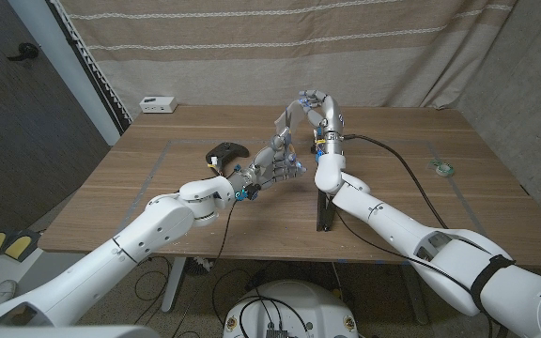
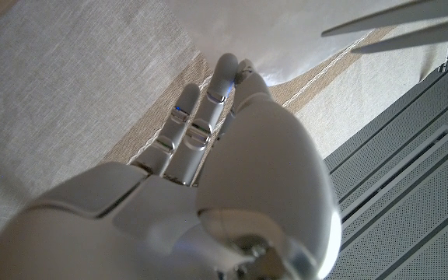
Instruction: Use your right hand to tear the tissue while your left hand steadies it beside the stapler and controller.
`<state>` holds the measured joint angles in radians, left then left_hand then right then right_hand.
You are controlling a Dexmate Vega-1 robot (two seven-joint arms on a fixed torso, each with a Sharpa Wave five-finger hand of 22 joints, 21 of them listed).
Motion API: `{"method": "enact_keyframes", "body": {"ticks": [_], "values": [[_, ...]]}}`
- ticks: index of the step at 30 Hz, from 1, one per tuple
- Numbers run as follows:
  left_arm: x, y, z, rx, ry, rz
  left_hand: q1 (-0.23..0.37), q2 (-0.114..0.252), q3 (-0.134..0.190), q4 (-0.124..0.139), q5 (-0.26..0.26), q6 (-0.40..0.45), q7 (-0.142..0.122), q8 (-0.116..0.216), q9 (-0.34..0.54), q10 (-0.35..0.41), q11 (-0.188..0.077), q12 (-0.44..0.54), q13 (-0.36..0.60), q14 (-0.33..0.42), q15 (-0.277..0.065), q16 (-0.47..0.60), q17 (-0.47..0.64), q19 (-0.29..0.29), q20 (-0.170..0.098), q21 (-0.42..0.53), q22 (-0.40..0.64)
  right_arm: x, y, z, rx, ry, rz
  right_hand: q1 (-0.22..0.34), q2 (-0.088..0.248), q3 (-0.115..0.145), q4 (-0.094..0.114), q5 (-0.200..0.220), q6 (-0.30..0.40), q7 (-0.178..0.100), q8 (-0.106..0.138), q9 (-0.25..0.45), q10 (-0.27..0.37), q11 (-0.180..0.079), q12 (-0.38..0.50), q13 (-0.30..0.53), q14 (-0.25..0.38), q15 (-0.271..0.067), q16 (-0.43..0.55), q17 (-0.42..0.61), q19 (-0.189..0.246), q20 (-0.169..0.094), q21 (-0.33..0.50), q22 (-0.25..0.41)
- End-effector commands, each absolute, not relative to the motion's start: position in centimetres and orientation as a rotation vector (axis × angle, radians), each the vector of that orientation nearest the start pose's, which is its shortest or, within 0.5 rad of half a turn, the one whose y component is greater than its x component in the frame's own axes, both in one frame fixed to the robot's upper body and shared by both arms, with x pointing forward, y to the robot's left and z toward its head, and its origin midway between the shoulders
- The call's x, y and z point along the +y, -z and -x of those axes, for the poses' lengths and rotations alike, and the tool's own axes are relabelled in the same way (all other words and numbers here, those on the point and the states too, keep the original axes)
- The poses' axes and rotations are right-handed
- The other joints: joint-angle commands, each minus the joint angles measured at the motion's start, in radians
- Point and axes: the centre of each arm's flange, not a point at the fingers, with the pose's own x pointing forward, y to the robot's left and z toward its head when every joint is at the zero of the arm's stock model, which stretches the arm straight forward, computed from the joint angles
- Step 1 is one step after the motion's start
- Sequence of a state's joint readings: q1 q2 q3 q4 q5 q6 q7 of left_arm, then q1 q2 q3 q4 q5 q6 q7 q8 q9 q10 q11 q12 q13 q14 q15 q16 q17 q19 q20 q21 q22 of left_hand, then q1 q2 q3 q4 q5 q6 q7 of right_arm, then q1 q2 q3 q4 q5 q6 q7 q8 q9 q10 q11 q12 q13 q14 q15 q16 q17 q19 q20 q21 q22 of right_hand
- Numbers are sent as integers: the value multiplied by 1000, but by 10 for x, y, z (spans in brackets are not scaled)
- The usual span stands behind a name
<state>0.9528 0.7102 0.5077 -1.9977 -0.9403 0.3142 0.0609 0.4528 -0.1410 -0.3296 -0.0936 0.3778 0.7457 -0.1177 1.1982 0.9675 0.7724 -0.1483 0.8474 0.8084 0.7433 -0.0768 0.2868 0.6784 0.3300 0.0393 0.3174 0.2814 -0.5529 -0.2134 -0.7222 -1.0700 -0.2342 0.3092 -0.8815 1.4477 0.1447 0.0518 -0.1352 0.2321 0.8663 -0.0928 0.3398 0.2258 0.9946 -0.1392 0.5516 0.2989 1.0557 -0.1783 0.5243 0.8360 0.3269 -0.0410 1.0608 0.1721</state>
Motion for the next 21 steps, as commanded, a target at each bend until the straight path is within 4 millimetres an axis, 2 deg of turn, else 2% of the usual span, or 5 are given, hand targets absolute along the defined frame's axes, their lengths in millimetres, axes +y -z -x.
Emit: {"method": "enact_keyframes", "body": {"ticks": [1, 21], "values": [[125, 45, -545, -198, 690, 10, 1, -7, -8, 15, 2, -94, 105, 380, 275, 25, -30, 40, -1, -5, -103, 7, 3, 0, 1, -2, 2, -108, -40, -641, -1033, 298, 422, 4, -6, 7, -3, -2, -2, 6, -4, 2, 8, 4, -4, 6, 8, -61, -6, 2, -1, -114, -4, 3], [125, 45, -545, -226, 678, 33, 1, -7, -8, 15, 2, -96, 104, 379, 275, 25, -30, 44, -1, -6, -104, 7, 3, 1, -1, -4, 3, -110, -31, -639, -1023, 267, 419, 2, -7, 15, -4, -10, -3, 4, -8, 4, 8, 3, -9, 6, 8, -61, -10, 5, -3, -115, -7, 3]]}}
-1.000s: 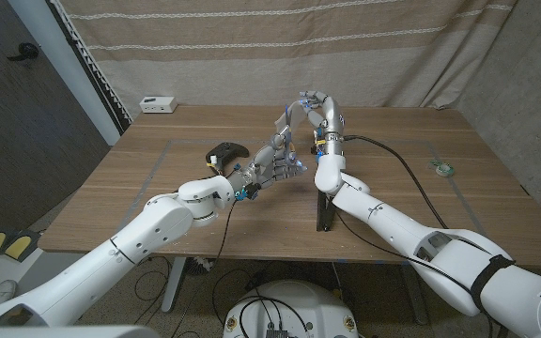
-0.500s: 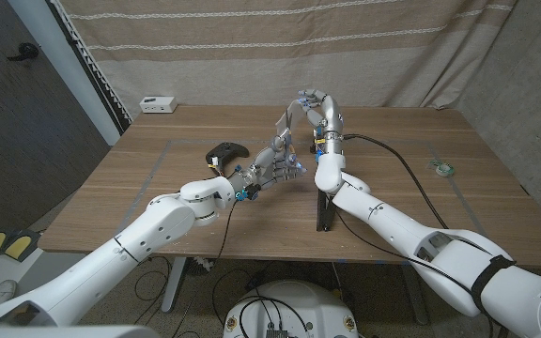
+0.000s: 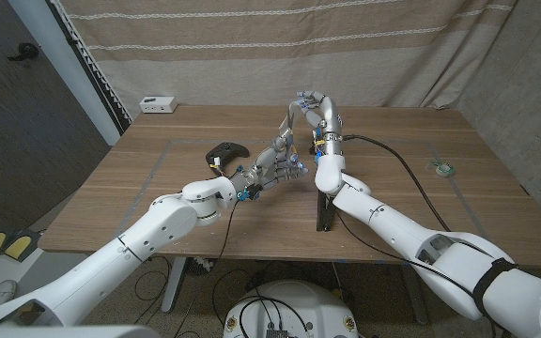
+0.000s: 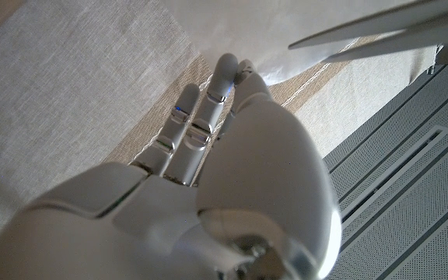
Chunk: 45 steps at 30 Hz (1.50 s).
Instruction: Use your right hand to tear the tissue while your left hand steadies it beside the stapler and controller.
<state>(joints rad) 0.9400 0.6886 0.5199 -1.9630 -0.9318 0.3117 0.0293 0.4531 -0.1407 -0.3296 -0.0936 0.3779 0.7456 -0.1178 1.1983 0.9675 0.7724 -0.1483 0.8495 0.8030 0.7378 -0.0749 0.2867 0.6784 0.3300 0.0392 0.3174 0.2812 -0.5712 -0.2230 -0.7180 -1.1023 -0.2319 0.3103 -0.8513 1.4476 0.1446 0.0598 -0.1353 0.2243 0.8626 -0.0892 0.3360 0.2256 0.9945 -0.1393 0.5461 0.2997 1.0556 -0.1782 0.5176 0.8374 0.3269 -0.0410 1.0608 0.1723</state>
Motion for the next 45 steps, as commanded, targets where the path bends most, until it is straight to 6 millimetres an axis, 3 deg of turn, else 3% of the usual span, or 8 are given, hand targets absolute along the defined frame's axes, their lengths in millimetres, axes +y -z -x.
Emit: {"method": "enact_keyframes", "body": {"ticks": [1, 31, 45], "values": [[125, 45, -545, -227, 678, 34, 1, -7, -8, 15, 2, -96, 104, 379, 275, 25, -30, 43, 6, -1, -106, 7, 3, 1, -1, -4, 3, -111, -30, -638, -1026, 264, 417, 2, -7, 8, -4, -2, 1, 0, -4, 4, 8, 3, -3, 5, 9, -61, -3, 4, -4, -116, -7, 3], [121, 48, -550, -205, 687, 39, 0, -6, -8, 17, 2, -94, 103, 379, 275, 17, -35, 47, 7, -1, -106, 8, 3, 1, -1, -6, 5, -122, -19, -631, -1074, 207, 401, -2, -7, 22, -3, -10, -7, -7, -13, 7, 8, -2, -14, 5, 2, -61, -17, 0, -16, -123, -10, 6], [120, 52, -549, -194, 703, 47, -1, -6, -8, 18, 2, -95, 103, 379, 275, 18, -33, 47, 2, -2, -109, 8, 3, 1, -1, -7, 5, -125, -16, -631, -1118, 150, 372, -7, 2, 31, 2, -8, -23, -21, -23, 9, -12, -7, -29, 5, -7, -62, -26, -3, -45, -135, -13, 9]]}}
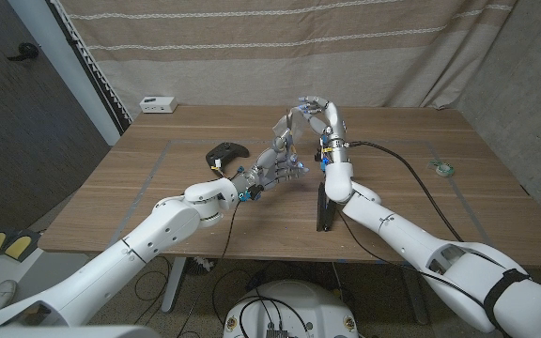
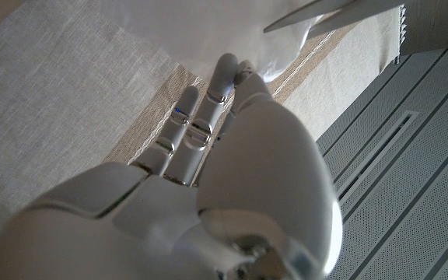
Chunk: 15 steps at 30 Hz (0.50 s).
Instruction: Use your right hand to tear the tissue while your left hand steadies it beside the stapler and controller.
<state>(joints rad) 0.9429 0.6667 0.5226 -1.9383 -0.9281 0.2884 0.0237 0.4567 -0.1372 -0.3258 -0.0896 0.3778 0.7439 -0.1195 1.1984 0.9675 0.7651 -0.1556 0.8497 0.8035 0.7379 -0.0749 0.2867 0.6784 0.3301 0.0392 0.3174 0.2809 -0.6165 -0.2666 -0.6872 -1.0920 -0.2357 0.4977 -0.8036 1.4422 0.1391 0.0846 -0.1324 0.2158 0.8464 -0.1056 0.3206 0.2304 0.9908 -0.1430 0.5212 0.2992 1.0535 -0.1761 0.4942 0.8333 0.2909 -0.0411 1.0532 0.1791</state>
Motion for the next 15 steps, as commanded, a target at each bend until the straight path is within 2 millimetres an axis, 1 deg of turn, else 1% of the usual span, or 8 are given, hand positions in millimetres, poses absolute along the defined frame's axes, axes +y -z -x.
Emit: {"method": "enact_keyframes", "body": {"ticks": [1, 11, 14, 15], "values": [[120, 52, -549, -193, 703, 46, -5, -9, -12, 15, 2, -94, 105, 379, 275, 24, -26, 47, 2, -2, -109, 9, 3, 1, -1, -7, 5, -126, -15, -632, -1115, 153, 369, -1, 8, 7, -1, 1, -8, -5, -8, 4, -9, -4, -5, 6, -8, -64, -5, 0, -10, -136, -5, 3], [122, 55, -547, -191, 707, 46, -5, -8, -11, 15, 2, -95, 105, 379, 275, 25, -26, 48, 1, -3, -108, 9, 3, 2, -1, -8, 6, -128, -16, -639, -1088, 201, 386, -2, 9, 11, -1, 3, -12, -10, -12, 5, -16, -5, -10, 8, -13, -64, -6, 3, -17, -137, -2, 4], [121, 55, -547, -188, 713, 45, -5, -9, -11, 15, 2, -95, 107, 379, 275, 24, -26, 48, 2, -3, -108, 9, 3, 2, -2, -8, 6, -129, -18, -641, -1073, 228, 381, -1, 9, 12, -1, 4, -15, -6, -13, 6, -16, 2, -11, 9, -15, -64, -7, 3, -20, -133, -1, 4], [121, 55, -547, -187, 715, 46, -5, -9, -11, 15, 2, -94, 106, 379, 275, 22, -26, 49, 4, -4, -106, 9, 3, 2, -2, -8, 6, -130, -18, -641, -1074, 231, 381, 0, 9, 13, -2, 4, -15, -5, -13, 6, -16, 0, -12, 9, -14, -64, -6, 4, -19, -134, 0, 5]]}}
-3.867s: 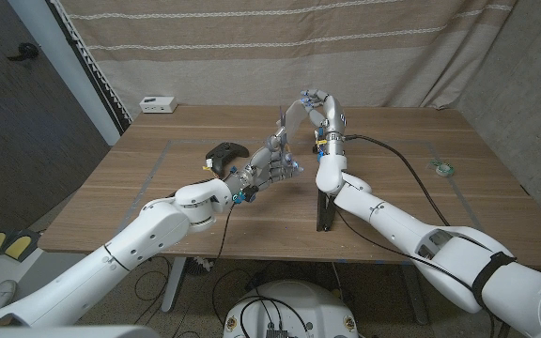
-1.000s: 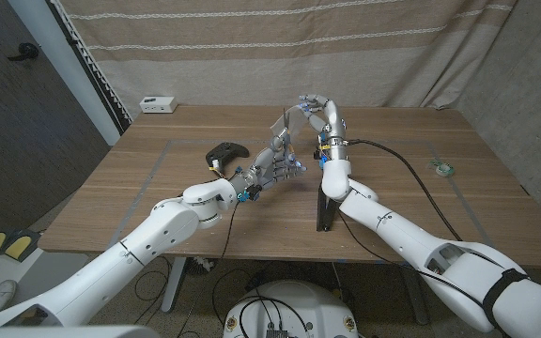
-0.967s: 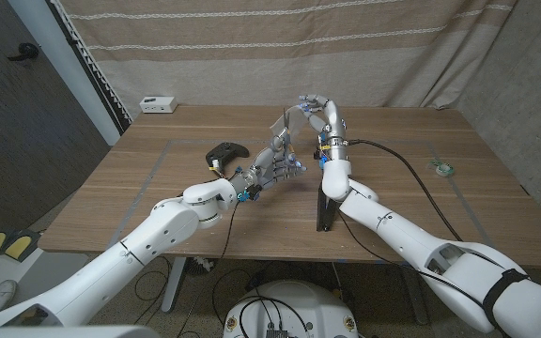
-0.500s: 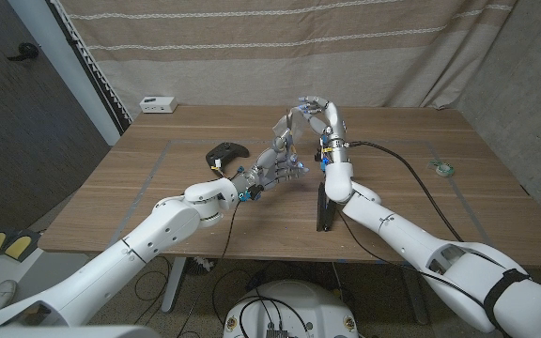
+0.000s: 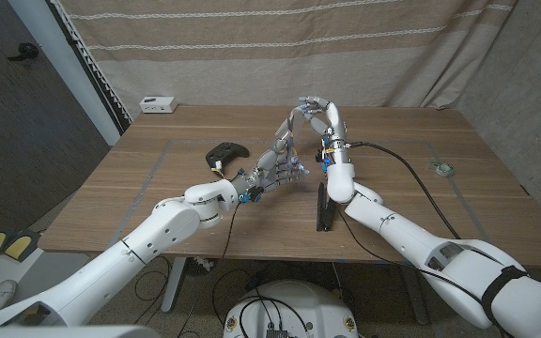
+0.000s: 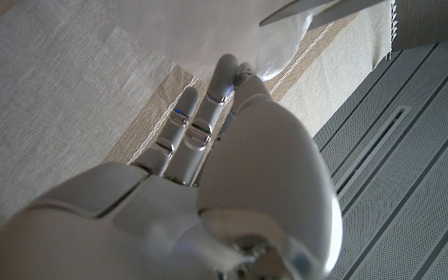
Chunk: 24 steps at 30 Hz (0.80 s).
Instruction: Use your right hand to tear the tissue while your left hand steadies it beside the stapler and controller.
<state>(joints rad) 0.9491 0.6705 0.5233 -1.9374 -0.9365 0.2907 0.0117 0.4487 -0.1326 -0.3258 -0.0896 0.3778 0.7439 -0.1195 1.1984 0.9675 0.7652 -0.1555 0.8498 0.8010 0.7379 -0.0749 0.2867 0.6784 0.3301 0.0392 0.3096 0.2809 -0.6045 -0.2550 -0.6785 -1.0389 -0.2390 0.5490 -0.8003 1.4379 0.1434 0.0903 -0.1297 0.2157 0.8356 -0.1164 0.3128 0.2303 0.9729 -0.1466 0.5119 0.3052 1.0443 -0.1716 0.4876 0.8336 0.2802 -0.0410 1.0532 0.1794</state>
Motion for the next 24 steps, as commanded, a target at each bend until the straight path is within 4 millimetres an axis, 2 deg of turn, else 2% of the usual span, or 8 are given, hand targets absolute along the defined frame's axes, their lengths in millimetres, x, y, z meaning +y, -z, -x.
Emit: {"method": "enact_keyframes", "body": {"ticks": [1, 9, 24], "values": [[121, 55, -547, -186, 719, 44, 3, -13, -11, 15, 2, -94, 107, 379, 275, 23, -26, 49, 5, -3, -106, 9, 3, 2, -2, 0, 6, -130, -18, -642, -1076, 230, 385, 6, 5, 8, -5, 5, -2, 8, -5, 6, 1, 5, -3, 4, -6, -68, -1, 3, -8, -132, 2, 4], [122, 56, -547, -193, 717, 48, 3, -13, -11, 16, 2, -94, 105, 379, 275, 22, -26, 51, 7, -5, -107, 9, 3, 2, -1, -1, 6, -129, -14, -642, -1080, 220, 404, 7, 4, 12, -7, 5, -2, 8, -7, 7, 4, 8, -5, 6, -7, -68, -1, 5, -9, -129, 7, 5], [125, 57, -546, -200, 702, 59, 2, -13, -12, 17, 2, -95, 108, 379, 275, 22, -27, 50, 2, -4, -108, 9, 3, 2, -2, -2, 6, -138, -8, -640, -1127, 160, 394, -1, 5, 14, -1, 9, 3, -15, -9, 9, 4, -12, -12, 8, -12, -69, -5, 3, -29, -143, 9, 5]]}}
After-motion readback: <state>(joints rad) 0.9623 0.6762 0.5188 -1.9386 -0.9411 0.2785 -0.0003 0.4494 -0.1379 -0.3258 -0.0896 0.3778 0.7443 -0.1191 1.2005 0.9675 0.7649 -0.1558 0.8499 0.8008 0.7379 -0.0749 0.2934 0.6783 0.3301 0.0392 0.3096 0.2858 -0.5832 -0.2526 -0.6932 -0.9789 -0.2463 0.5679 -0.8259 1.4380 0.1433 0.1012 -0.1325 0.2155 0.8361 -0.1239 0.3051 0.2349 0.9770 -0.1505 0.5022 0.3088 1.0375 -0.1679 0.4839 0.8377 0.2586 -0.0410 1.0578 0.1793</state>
